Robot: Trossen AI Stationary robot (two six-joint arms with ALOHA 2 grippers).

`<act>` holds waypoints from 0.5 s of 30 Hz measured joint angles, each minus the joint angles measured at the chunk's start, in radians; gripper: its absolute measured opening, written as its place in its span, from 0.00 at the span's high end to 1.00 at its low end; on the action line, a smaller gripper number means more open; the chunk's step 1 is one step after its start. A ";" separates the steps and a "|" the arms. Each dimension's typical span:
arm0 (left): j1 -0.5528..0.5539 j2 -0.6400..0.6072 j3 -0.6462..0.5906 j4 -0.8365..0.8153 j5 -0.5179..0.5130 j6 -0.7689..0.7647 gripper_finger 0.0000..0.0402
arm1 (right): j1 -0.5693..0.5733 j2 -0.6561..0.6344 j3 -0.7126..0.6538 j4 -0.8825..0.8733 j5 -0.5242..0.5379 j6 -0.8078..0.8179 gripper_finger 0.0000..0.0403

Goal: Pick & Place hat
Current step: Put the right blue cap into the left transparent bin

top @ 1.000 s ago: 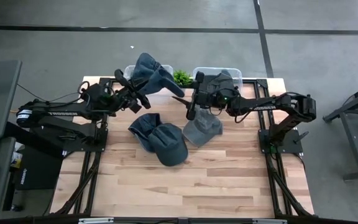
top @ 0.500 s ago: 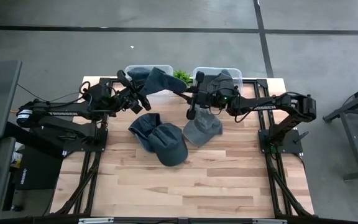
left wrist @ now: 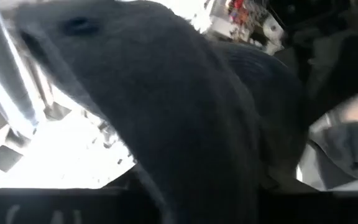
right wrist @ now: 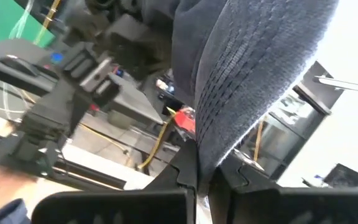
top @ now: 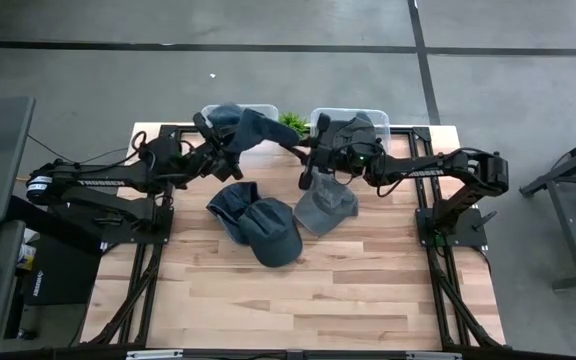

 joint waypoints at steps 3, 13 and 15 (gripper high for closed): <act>0.000 0.000 0.000 0.005 -0.041 -0.021 0.63 | -0.007 0.000 0.000 -0.003 0.019 -0.004 0.99; 0.000 -0.001 0.000 -0.007 -0.204 -0.119 0.42 | -0.025 -0.001 0.000 -0.002 0.103 -0.064 0.99; 0.000 -0.001 0.000 -0.007 -0.230 -0.142 0.38 | -0.030 -0.002 0.000 -0.002 0.113 -0.067 0.99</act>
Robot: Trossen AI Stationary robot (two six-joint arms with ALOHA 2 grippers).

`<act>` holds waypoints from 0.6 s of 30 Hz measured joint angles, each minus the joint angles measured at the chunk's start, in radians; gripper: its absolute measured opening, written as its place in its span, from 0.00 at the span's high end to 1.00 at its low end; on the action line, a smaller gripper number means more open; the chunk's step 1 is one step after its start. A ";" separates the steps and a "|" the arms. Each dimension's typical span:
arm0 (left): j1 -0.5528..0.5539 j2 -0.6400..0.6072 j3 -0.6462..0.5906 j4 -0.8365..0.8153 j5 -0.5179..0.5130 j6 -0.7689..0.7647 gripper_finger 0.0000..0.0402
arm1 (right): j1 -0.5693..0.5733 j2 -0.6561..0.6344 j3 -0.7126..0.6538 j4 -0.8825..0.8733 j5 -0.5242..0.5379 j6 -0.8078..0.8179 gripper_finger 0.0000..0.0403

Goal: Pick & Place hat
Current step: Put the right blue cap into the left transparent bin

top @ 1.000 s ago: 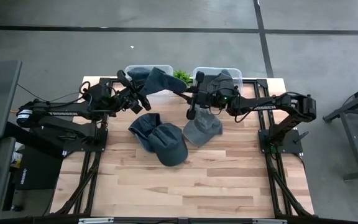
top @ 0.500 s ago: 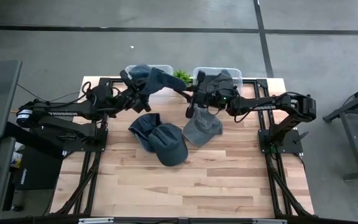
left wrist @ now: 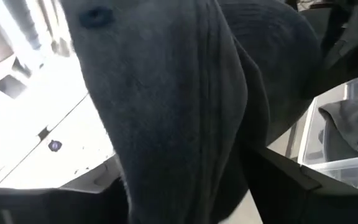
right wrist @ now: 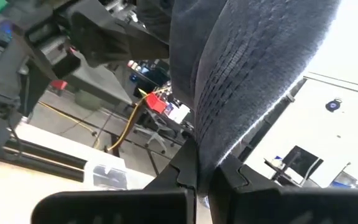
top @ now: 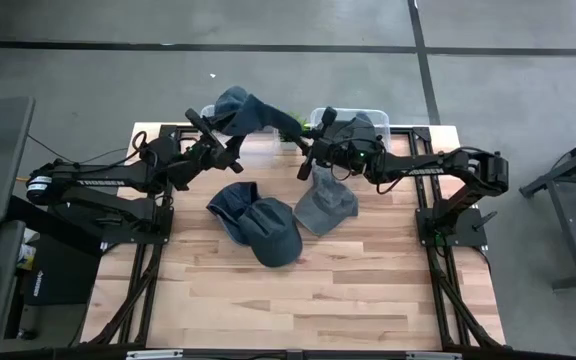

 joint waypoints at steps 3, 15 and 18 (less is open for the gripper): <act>0.000 0.000 0.000 0.002 -0.043 -0.047 0.35 | -0.011 0.000 0.000 0.001 0.012 -0.008 0.99; 0.000 -0.205 0.000 -0.384 -0.090 -0.410 0.32 | -0.063 -0.002 0.000 -0.115 0.036 -0.158 0.99; 0.000 -0.278 0.000 -0.501 -0.018 -0.580 0.32 | -0.086 -0.002 0.022 -0.221 0.020 -0.219 0.99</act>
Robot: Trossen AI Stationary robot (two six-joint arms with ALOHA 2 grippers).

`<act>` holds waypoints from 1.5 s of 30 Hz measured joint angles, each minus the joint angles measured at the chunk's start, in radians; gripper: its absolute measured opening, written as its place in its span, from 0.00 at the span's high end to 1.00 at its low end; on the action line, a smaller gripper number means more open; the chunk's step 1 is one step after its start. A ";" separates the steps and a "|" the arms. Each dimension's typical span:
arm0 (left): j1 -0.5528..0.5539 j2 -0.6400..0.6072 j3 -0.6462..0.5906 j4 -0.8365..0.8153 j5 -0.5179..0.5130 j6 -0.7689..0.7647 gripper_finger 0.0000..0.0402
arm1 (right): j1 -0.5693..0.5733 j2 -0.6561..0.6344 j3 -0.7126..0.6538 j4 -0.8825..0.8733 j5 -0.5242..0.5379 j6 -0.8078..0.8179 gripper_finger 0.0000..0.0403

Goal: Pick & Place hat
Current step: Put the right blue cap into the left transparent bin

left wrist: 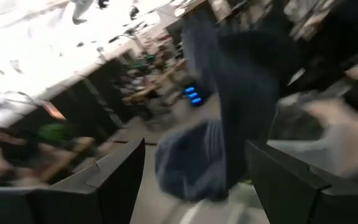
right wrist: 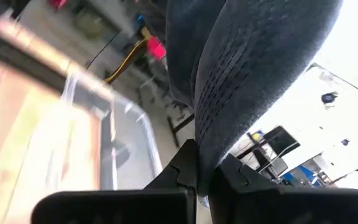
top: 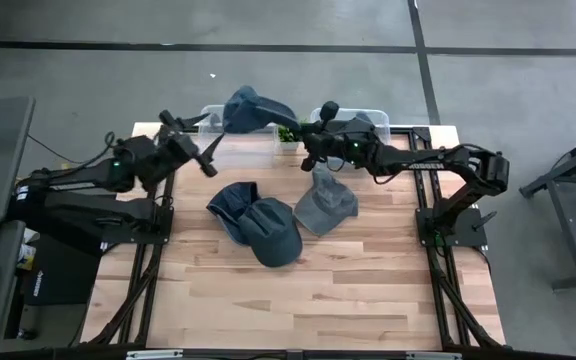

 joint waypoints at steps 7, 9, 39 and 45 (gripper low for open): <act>0.000 -0.085 -0.001 -0.216 0.086 -0.228 0.32 | -0.054 0.000 0.175 -0.290 -0.049 -0.109 0.99; 0.000 -0.115 -0.001 -0.268 0.086 -0.270 0.32 | -0.065 0.000 0.216 -0.339 -0.059 -0.139 0.99; 0.001 -0.364 -0.267 -0.107 -0.165 -0.895 0.32 | -0.026 0.267 0.473 -0.406 0.179 -0.787 0.99; 0.001 -0.364 -0.267 -0.073 -0.276 -1.003 0.32 | 0.001 0.266 0.474 -0.383 0.164 -0.857 0.99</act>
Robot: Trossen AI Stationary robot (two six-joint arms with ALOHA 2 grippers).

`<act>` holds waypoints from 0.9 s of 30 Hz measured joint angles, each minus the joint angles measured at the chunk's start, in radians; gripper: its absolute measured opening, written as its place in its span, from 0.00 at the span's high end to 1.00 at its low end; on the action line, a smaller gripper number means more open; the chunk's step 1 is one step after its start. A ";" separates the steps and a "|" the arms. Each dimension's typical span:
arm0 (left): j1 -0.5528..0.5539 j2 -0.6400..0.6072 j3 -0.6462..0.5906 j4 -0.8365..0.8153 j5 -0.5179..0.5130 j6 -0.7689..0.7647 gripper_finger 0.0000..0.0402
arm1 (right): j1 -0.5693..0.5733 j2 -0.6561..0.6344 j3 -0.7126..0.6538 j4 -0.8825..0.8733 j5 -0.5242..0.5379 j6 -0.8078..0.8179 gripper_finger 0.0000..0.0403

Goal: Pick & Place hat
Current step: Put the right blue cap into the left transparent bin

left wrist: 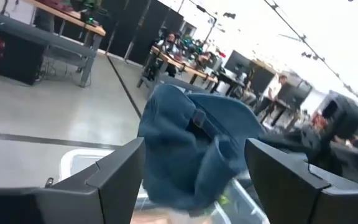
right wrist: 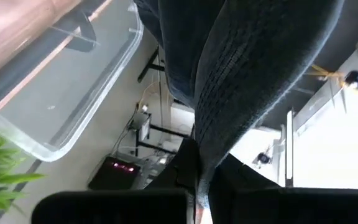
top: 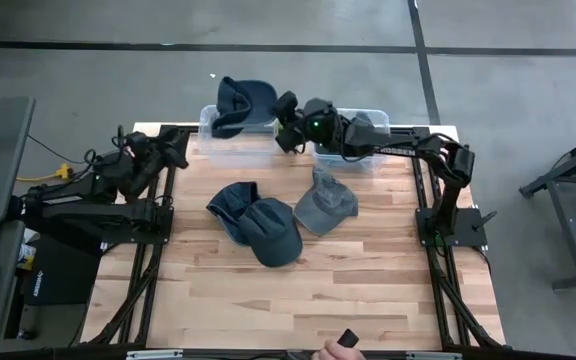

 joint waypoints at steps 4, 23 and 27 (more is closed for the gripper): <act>0.004 0.000 0.000 0.014 -0.018 -0.053 0.32 | 0.023 0.000 0.000 0.030 0.023 -0.048 0.99; 0.562 0.216 -0.001 0.032 0.514 -0.302 0.43 | -0.044 0.032 0.000 0.052 -0.176 0.030 0.99; 0.607 0.223 -0.001 0.040 0.557 -0.299 0.44 | -0.075 0.079 0.000 0.067 -0.228 0.031 0.99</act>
